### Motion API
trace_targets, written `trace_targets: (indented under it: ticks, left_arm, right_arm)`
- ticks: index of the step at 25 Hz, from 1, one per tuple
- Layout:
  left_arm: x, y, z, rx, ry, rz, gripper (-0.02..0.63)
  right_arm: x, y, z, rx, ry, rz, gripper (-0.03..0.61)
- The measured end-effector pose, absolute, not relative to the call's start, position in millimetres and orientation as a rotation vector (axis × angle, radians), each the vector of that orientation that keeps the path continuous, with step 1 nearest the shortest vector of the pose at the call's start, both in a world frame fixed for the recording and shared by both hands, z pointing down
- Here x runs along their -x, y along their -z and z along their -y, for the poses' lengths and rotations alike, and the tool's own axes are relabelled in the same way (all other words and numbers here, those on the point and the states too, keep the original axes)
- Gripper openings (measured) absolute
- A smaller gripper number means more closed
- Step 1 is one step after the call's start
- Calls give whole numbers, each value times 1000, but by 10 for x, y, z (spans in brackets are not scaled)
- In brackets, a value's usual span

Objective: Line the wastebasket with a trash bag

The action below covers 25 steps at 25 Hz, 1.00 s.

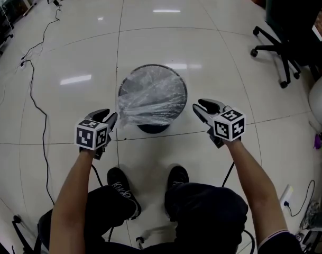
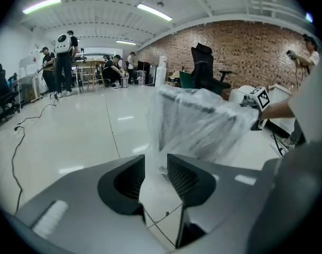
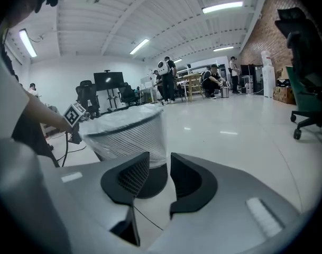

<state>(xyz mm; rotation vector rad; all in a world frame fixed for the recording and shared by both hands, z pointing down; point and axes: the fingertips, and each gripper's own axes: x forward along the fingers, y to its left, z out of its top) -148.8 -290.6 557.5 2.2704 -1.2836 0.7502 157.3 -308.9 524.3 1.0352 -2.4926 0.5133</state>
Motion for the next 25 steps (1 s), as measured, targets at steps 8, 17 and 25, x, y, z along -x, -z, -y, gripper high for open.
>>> trace_targets:
  ticks: [8, 17, 25]
  left_arm:
    - [1239, -5083, 2420, -2351, -692, 1306, 129]
    - [870, -4763, 2211, -2445, -673, 1263, 129]
    - [617, -4807, 2211, -2491, -718, 1180, 129]
  right_arm:
    - [-1183, -4689, 2437, -926, -414, 2624, 121]
    - [-687, -4474, 2244, -815, -334, 2656, 121]
    - [-182, -4587, 2228, -651, -223, 2612, 112]
